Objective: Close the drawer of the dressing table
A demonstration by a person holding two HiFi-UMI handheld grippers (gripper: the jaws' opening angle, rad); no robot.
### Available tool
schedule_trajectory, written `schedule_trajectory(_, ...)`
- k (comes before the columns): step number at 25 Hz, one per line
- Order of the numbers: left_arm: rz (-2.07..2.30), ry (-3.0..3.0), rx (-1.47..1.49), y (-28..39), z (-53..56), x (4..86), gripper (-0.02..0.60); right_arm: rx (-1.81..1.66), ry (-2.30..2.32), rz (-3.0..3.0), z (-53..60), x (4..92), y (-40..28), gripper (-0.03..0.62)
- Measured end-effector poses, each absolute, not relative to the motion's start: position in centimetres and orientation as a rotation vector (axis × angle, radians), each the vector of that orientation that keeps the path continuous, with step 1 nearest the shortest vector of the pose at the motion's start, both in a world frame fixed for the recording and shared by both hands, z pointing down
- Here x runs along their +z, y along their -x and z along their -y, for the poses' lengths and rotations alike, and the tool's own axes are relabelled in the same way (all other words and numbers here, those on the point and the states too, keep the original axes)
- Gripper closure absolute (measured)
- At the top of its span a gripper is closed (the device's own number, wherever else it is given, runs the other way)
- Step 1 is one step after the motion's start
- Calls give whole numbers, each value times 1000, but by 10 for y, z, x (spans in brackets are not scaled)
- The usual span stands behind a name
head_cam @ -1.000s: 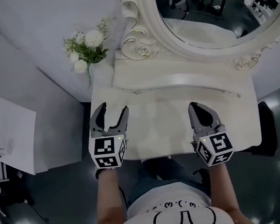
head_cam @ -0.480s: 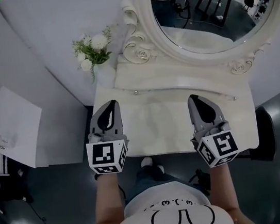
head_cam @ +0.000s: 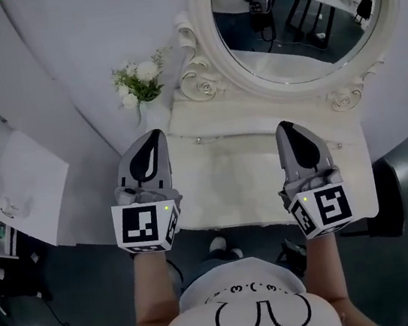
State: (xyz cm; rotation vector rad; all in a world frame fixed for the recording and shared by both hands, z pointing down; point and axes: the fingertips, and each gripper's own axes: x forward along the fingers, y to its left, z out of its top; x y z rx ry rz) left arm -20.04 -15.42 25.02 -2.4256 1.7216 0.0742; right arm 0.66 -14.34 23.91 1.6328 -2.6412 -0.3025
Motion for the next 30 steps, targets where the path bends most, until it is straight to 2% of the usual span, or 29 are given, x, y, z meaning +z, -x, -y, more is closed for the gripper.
schedule_trajectory(11,-1692,2390,114,201,150,220,583,-417,-1720,2628,129,205,-18,595)
schedule_trajectory(30,-1631,2404,95,184,159,210,583,-437,-1684,2621,132,207,-24,595)
